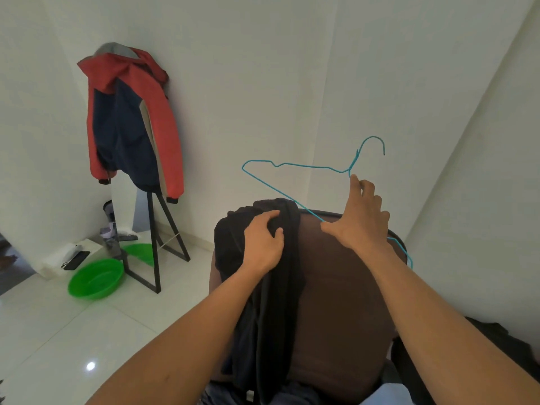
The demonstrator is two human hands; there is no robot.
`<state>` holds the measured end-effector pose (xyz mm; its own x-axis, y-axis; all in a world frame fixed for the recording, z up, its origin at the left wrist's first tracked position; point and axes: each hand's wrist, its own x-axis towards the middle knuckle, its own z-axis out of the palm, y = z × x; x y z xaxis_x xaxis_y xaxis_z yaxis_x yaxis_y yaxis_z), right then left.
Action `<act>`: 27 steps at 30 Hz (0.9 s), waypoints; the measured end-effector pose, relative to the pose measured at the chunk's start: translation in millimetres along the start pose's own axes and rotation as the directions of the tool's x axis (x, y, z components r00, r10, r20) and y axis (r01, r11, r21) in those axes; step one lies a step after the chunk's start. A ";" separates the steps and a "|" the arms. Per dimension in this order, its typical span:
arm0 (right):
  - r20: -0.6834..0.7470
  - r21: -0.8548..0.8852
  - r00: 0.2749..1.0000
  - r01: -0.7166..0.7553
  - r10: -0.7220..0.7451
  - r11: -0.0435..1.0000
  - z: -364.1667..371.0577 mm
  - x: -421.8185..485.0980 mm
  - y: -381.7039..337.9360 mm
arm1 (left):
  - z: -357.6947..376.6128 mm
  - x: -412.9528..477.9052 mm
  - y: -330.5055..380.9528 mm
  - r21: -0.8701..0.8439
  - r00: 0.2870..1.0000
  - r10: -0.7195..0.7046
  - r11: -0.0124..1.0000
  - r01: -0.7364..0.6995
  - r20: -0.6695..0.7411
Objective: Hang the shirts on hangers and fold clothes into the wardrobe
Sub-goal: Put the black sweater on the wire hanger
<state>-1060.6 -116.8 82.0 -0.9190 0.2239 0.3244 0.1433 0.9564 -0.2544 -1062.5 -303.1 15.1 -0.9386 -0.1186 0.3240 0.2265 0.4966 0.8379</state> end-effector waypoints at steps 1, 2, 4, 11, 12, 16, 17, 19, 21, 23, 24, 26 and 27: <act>-0.007 0.011 1.000 -0.010 0.010 1.000 -2.1 1.7 3.4 | 5.3 2.6 4.5 0.013 0.998 0.042 0.999 -0.042 0.041; -0.017 0.028 1.000 -0.024 0.024 0.999 -5.1 3.9 7.5 | 12.1 3.8 9.7 0.019 0.993 0.087 0.996 -0.089 0.084; -0.043 0.073 0.997 -0.055 0.059 0.996 -13.1 9.7 15.8 | 28.4 4.7 22.7 0.055 0.971 0.171 0.982 -0.183 0.168; -0.107 0.081 0.991 -0.078 0.086 0.994 -34.2 21.8 40.8 | 70.2 -4.7 46.6 0.236 0.733 0.328 0.800 -0.551 0.596; -0.100 0.077 0.991 -0.076 0.084 0.994 -33.1 21.4 42.4 | 67.5 -5.3 44.2 0.153 0.733 0.359 0.835 -0.529 0.577; -0.066 0.084 0.995 -0.073 0.079 0.994 -24.4 17.9 41.4 | 45.6 3.6 26.3 0.166 0.846 0.461 0.843 -0.512 0.267; -0.063 0.091 0.995 -0.069 0.075 0.993 -22.9 17.1 39.9 | 39.3 9.3 19.6 0.316 0.877 0.448 0.818 -0.481 0.175; -0.051 0.095 0.996 -0.063 0.068 0.993 -20.6 16.2 36.4 | 25.8 22.8 5.8 0.551 0.948 0.296 0.774 -0.311 0.120; -0.034 0.088 0.998 -0.051 0.055 0.995 -18.4 15.1 32.1 | 14.8 34.8 -4.3 0.648 0.975 0.128 0.730 -0.218 0.184; -0.026 0.085 0.999 -0.036 0.038 0.996 -16.1 13.7 27.5 | 9.7 42.1 -7.6 0.632 0.967 0.127 0.737 -0.240 0.219; -0.023 0.081 0.999 -0.028 0.030 0.996 -15.0 13.0 25.0 | 7.8 41.7 -6.5 0.605 0.963 0.159 0.752 -0.261 0.218; -0.012 0.067 1.000 -0.015 0.015 0.998 -13.3 11.1 20.4 | 6.1 31.2 -5.7 0.582 0.945 0.232 0.746 -0.324 0.229; -0.005 0.060 1.000 -0.008 0.009 0.998 -12.6 10.2 18.5 | 6.6 22.6 -8.9 0.576 0.929 0.273 0.729 -0.370 0.251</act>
<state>-1062.7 -94.5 92.1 -0.9160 0.2331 0.3264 0.1286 0.9415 -0.3115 -1087.4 -304.5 12.1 -0.8751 0.2413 0.4194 0.3623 0.9013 0.2374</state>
